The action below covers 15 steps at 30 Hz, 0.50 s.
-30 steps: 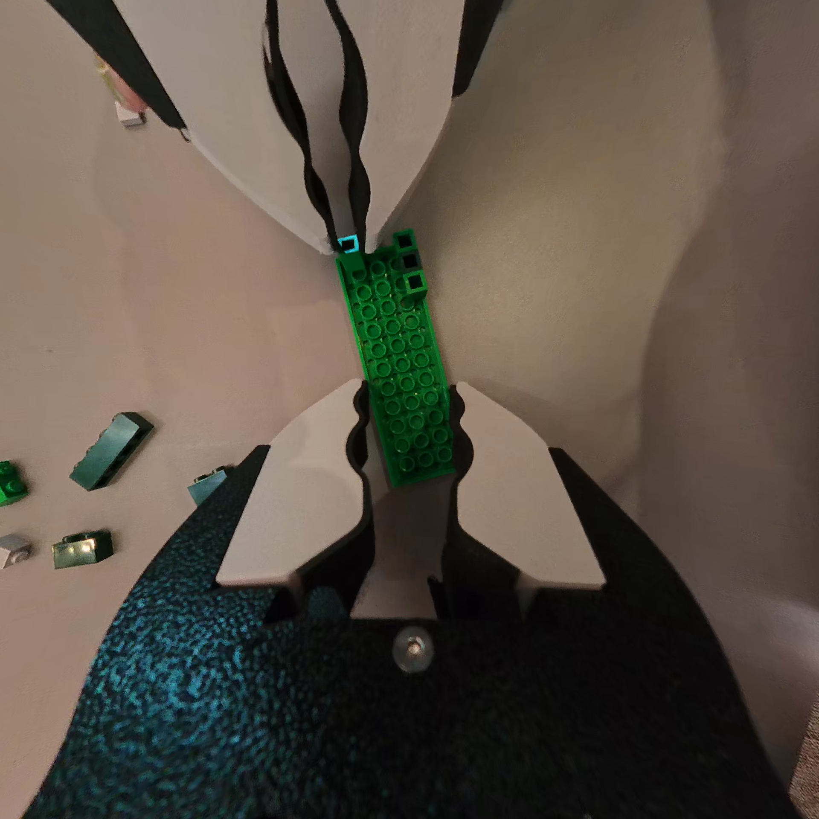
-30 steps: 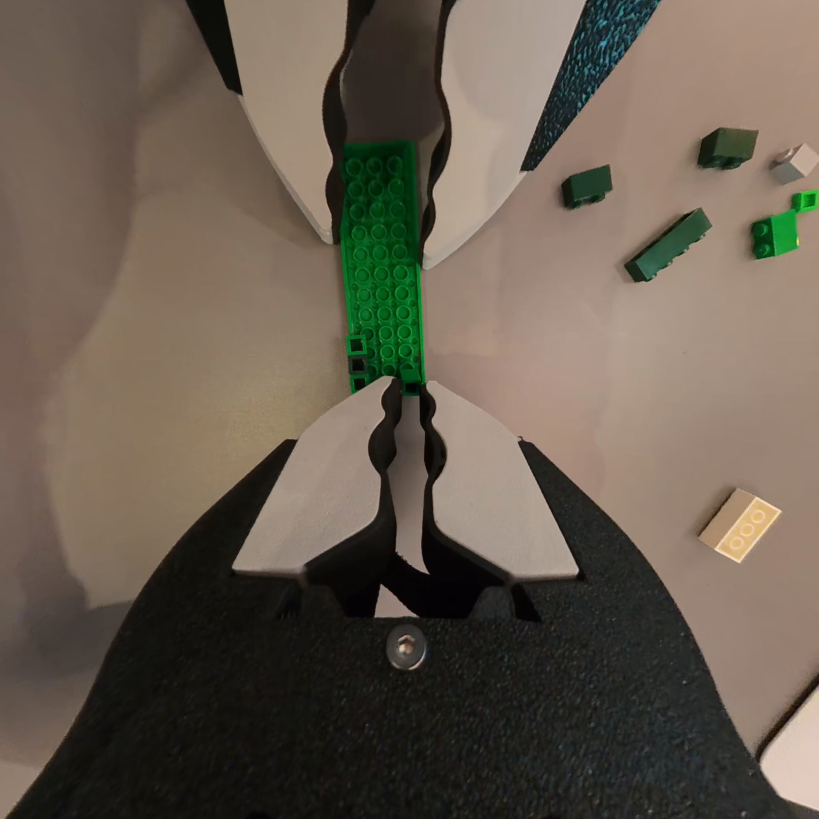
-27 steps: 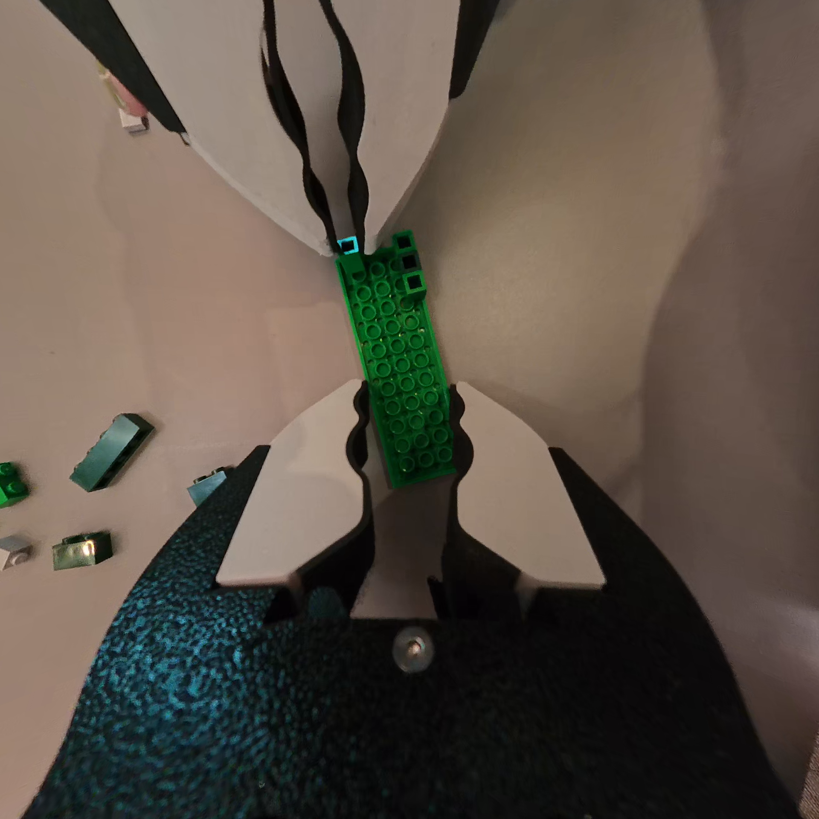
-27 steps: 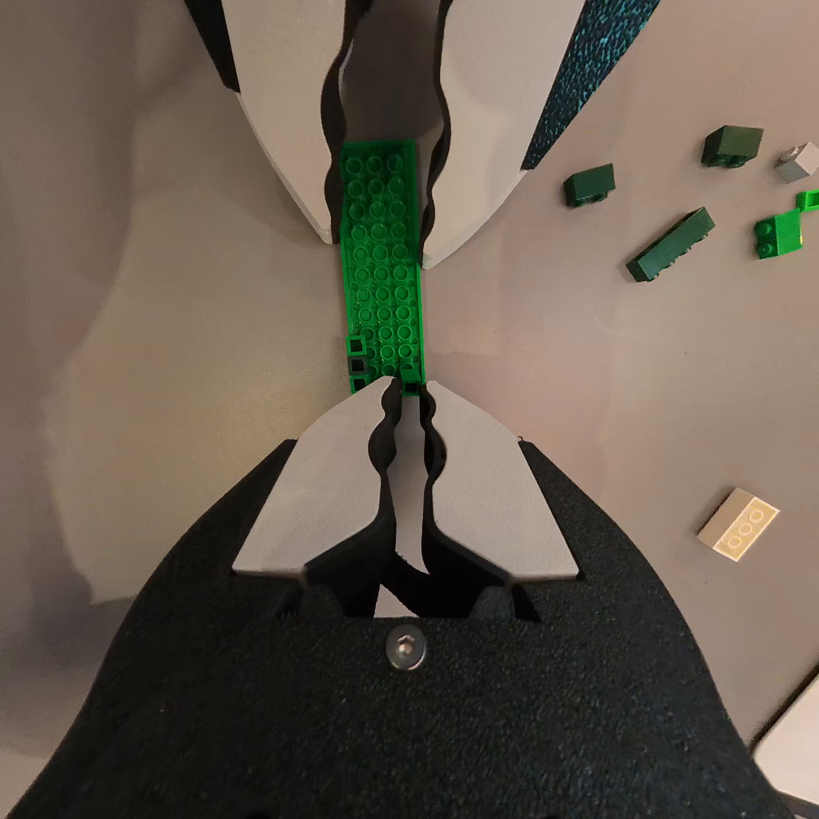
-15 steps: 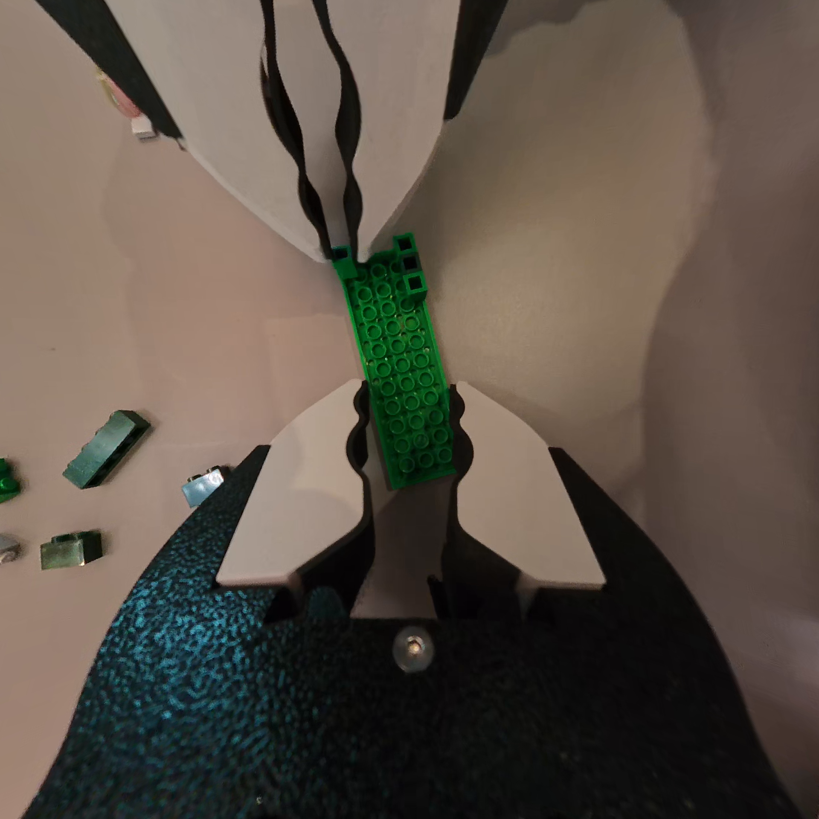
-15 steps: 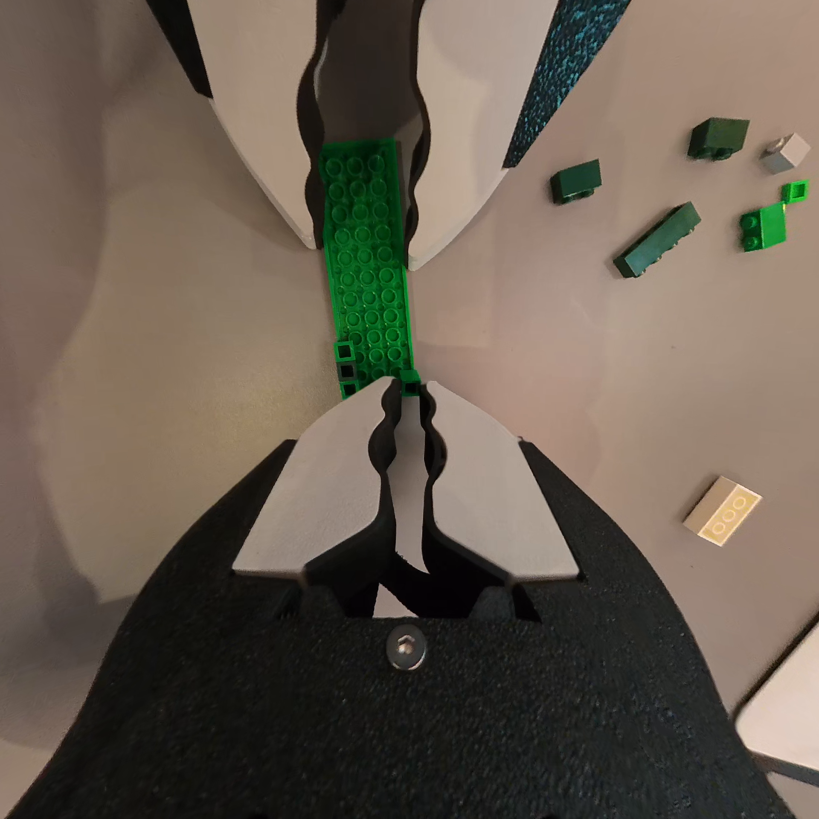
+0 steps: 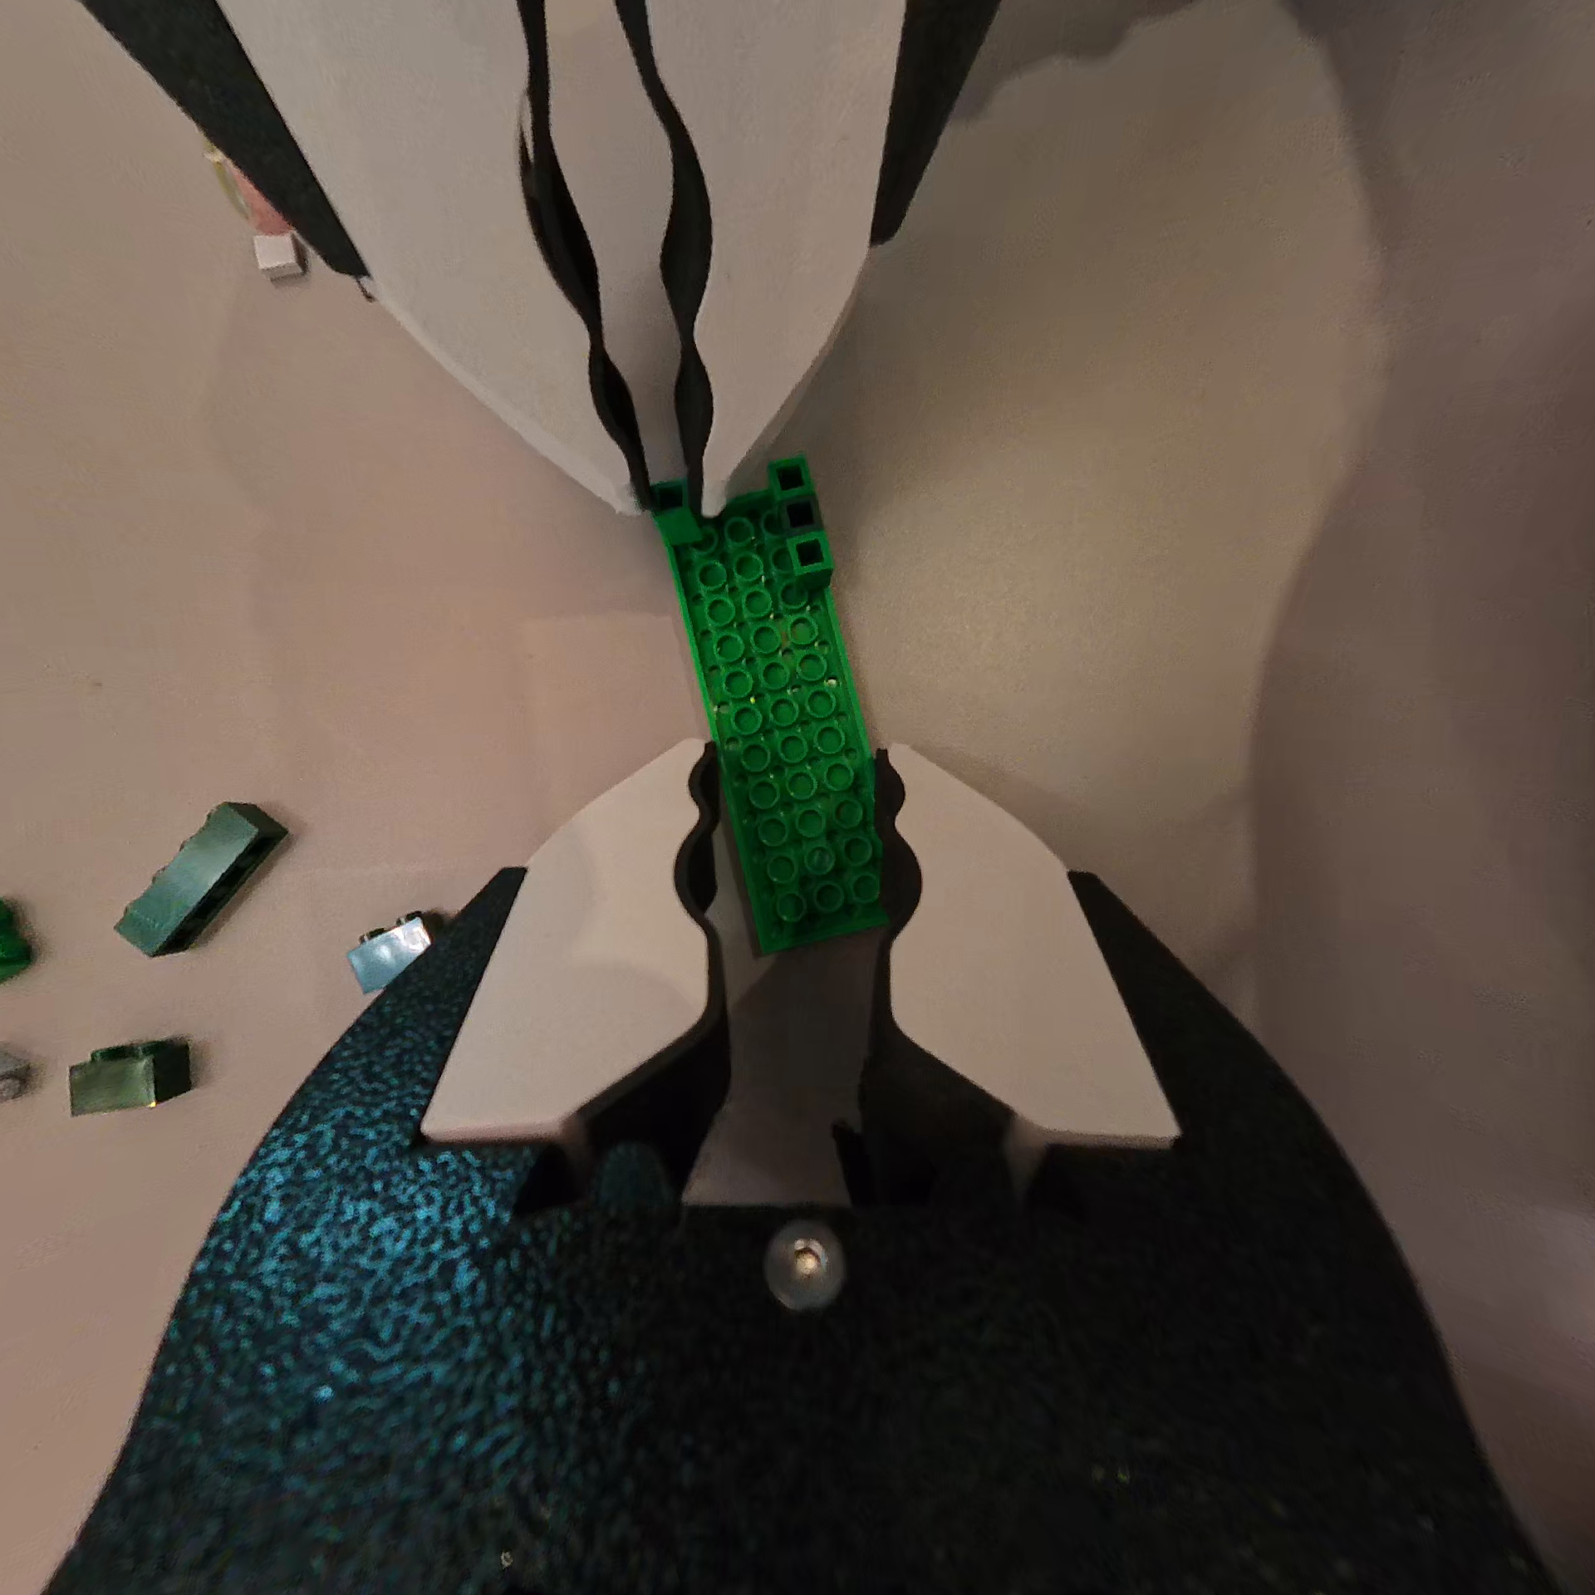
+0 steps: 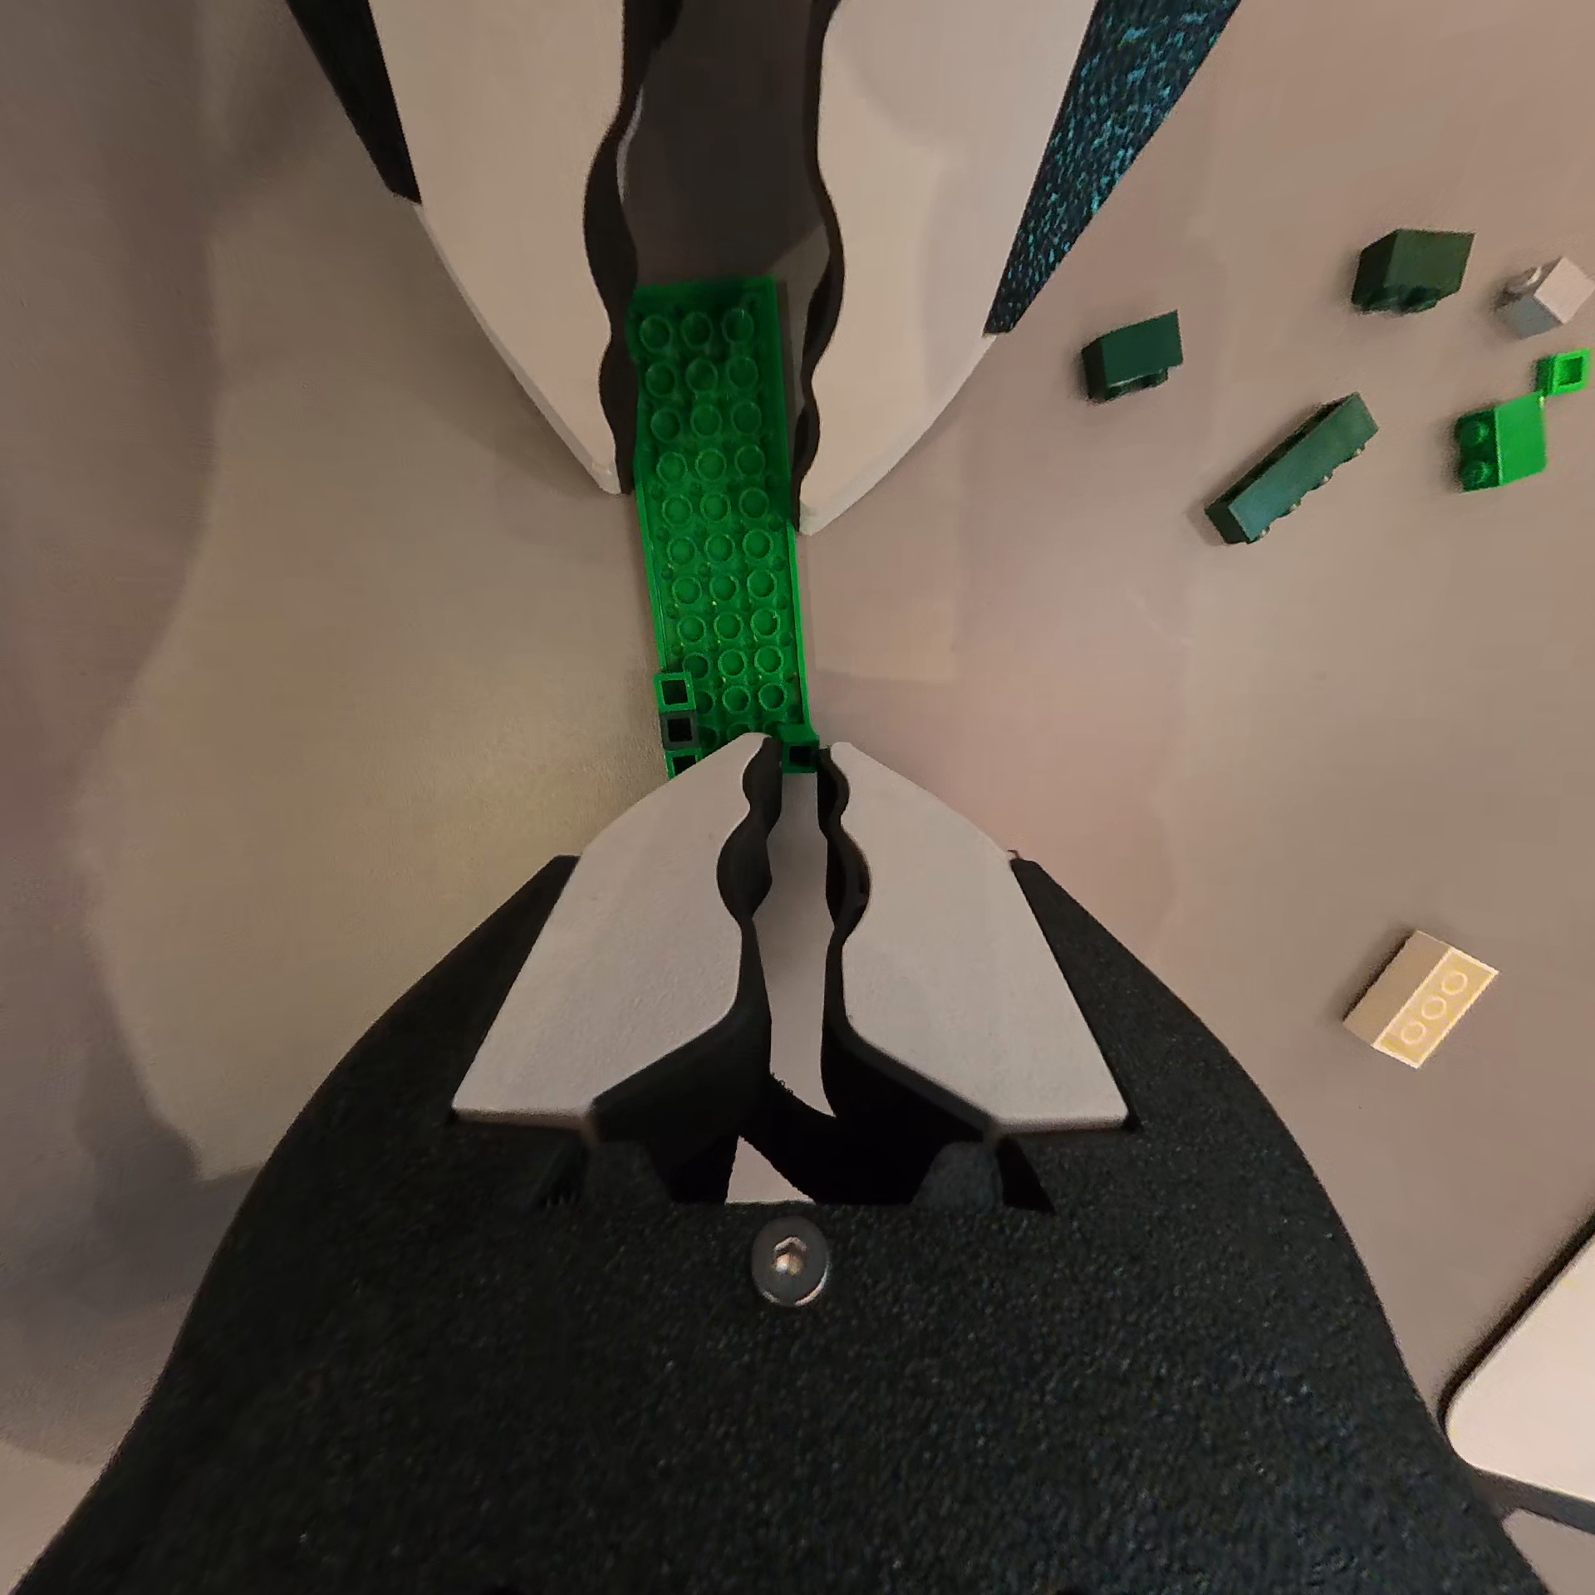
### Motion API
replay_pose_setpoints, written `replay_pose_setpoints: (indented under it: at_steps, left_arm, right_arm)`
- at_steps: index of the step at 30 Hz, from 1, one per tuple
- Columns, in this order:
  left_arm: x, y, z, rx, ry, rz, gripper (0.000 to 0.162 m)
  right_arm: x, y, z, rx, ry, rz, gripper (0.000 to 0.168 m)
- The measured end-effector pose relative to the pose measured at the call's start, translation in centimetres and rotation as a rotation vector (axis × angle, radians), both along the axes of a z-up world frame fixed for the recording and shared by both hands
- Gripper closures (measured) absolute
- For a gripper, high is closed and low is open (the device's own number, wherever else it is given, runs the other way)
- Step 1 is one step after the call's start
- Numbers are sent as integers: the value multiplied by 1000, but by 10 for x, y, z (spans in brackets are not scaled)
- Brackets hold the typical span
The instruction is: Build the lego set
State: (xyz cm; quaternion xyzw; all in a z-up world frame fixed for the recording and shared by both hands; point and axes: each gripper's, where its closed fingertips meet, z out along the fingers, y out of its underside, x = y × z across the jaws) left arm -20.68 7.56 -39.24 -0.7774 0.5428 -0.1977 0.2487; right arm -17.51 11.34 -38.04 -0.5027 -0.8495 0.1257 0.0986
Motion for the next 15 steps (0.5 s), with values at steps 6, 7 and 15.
replay_pose_setpoints:
  at_steps: [6,7,15]
  left_arm:
    - [0,0,0,0,0,-1,128]
    - [1,-1,0,-1,-3,-2,128]
    - [1,-1,0,-1,-4,-3,128]
  right_arm:
    - [-2,-2,0,-6,32,-7,161]
    - [-3,-2,0,-8,39,-4,161]
    - [1,-5,1,5,52,16,161]
